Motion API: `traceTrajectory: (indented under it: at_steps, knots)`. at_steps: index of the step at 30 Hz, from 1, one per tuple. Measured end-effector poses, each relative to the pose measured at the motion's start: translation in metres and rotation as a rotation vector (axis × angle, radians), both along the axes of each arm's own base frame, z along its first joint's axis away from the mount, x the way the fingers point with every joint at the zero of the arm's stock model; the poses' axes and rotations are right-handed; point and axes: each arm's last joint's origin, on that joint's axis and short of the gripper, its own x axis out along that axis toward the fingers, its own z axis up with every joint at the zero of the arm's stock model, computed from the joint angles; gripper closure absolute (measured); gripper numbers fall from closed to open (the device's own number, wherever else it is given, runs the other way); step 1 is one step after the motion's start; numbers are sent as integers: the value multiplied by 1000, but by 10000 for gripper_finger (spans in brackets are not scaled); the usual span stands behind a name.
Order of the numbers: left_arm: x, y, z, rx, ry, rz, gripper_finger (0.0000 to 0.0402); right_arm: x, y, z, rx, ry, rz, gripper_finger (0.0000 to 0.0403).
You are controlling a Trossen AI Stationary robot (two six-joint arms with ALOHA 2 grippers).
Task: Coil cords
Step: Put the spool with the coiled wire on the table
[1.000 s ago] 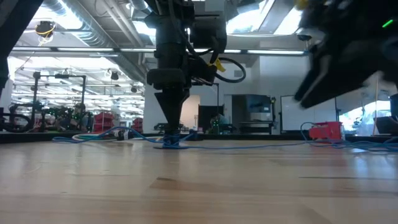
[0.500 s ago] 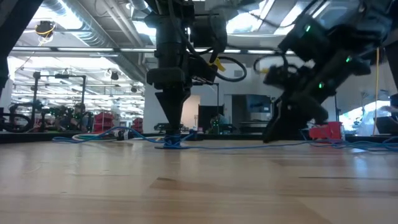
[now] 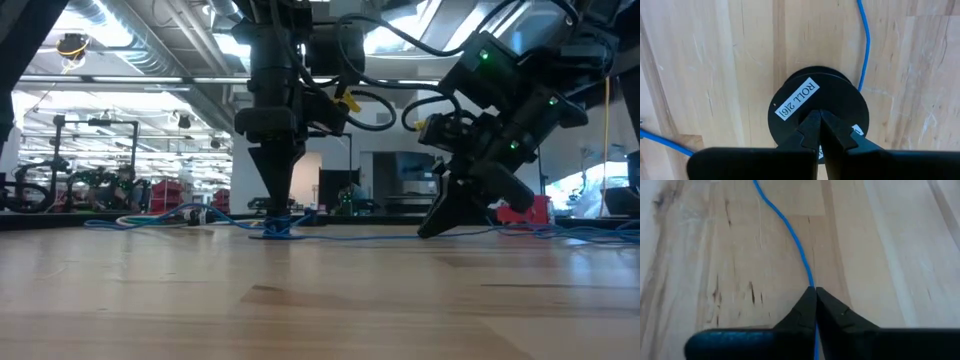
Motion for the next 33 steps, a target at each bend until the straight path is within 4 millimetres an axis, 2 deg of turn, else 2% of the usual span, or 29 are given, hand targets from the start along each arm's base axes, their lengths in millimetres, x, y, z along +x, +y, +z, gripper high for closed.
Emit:
traceTrajectory:
  at_steps: [5,12,22,33]
  knots:
    - [0,0,0,2,2,-19,398,-3,15,4,-16,21,27,390]
    - [-3,0,0,0,35,-16,398,-26,47,12,-1,151,2,397]
    - [-5,1,1,-9,46,26,398,-77,83,32,111,332,-69,400]
    - [-10,1,1,-2,90,34,398,-140,92,51,208,619,-296,399]
